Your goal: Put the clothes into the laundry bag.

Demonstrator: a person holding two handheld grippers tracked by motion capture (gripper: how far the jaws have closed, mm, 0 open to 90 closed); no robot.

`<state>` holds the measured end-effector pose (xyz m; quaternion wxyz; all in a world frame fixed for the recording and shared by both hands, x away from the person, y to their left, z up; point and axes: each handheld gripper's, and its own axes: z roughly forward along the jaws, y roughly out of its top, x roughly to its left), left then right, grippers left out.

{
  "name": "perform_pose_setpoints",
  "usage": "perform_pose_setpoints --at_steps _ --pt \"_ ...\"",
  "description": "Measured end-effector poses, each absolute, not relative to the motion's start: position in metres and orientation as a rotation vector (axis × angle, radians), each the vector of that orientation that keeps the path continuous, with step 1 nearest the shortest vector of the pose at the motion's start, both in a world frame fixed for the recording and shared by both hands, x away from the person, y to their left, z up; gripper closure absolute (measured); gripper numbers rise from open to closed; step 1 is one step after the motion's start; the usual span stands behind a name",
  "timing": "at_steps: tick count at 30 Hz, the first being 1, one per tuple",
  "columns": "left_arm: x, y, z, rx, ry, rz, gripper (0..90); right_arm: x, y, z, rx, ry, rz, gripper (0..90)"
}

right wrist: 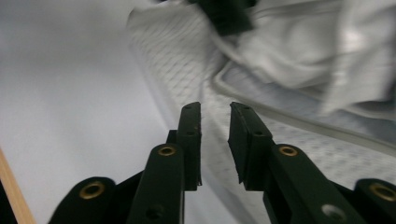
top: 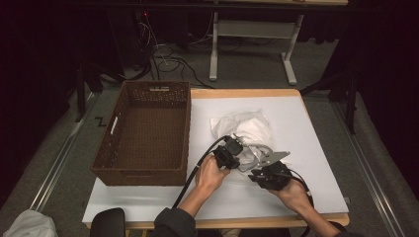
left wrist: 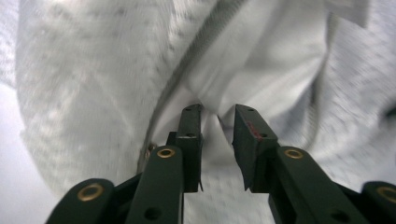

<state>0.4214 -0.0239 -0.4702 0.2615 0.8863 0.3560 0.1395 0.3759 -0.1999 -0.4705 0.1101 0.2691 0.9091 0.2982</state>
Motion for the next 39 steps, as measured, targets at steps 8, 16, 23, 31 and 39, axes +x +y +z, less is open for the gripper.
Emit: perform_pose_setpoints --at_steps 8,16,23,31,39 --pt "0.409 -0.008 -0.466 2.361 1.008 0.371 67.6 0.391 -0.234 -0.454 0.989 2.496 0.939 64.7" --pt "0.418 -0.020 -0.471 2.315 1.022 0.356 65.3 0.408 -0.242 -0.461 1.083 2.376 0.815 57.9" --pt "0.432 -0.035 -0.484 2.327 1.039 0.380 72.0 0.419 -0.244 -0.460 1.128 2.339 0.818 56.1" --pt "0.444 -0.040 -0.480 2.296 1.068 0.468 85.7 0.415 -0.238 -0.451 1.008 2.372 0.895 90.0" --pt "0.452 -0.045 -0.482 2.291 1.091 0.485 85.7 0.407 -0.243 -0.446 0.991 2.373 0.875 88.5"
